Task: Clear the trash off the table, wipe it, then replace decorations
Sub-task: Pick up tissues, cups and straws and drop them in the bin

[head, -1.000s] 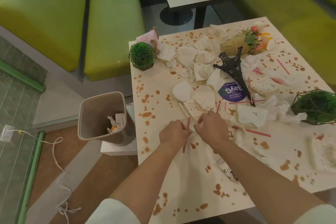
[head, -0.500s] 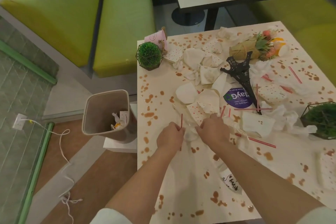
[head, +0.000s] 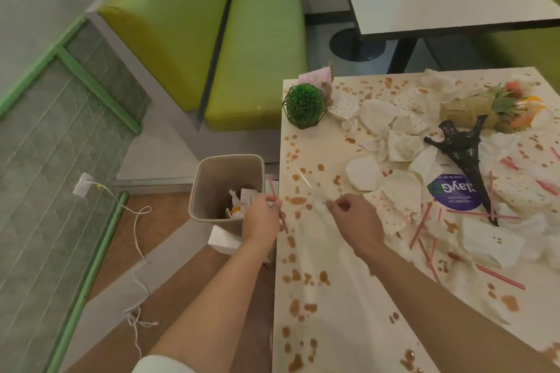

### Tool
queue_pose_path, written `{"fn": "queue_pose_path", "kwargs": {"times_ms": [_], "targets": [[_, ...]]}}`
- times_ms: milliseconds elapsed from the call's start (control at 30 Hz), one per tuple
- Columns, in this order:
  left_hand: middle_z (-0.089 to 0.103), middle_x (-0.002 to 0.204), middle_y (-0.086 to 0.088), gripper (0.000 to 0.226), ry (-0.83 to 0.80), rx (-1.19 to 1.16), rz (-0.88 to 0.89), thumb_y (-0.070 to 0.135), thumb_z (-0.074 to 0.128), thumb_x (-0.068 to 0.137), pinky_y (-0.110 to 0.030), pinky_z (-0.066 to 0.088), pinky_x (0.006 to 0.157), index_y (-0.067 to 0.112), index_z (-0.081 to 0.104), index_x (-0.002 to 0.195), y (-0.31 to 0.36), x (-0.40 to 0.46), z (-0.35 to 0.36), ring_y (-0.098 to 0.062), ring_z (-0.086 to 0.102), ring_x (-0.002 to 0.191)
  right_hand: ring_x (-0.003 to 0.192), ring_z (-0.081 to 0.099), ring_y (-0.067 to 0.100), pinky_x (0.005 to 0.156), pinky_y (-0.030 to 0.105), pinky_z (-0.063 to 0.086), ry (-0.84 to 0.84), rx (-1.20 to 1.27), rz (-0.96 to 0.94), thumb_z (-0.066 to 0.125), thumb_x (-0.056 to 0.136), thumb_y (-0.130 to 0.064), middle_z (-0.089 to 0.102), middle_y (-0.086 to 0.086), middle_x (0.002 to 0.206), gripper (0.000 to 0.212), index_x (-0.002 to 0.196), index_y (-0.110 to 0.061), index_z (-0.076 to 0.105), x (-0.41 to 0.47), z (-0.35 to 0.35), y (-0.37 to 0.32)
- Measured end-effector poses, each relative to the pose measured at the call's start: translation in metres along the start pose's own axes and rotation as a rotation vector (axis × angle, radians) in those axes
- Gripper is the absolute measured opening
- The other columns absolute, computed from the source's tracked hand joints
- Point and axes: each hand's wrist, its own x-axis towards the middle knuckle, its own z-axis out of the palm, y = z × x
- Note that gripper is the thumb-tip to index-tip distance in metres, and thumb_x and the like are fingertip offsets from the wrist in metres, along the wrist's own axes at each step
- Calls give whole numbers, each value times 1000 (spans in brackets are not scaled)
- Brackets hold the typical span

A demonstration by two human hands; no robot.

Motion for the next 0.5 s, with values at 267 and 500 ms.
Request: {"fn": "queue_pose_path", "kwargs": {"times_ms": [267,500], "targets": [[70,81,-3,11,130,-22,-50,26,54,98,-40,61,71,18,59,104,-18,56,-83,-18,69,65,70,59,12,59,29,46,-97,7,-50,59,92,-40,64,-5,74,25,74,-23,61,-2,65,-63],[66,120,-9,46,40,121,-138,38,51,98,-38,54,93,13,55,135,-27,89,-115,-26,66,101,67,56,7,53,24,38,-88,-41,-51,57,94,-38,64,-7,77,19,83,-24,65,0,109,-101]]}}
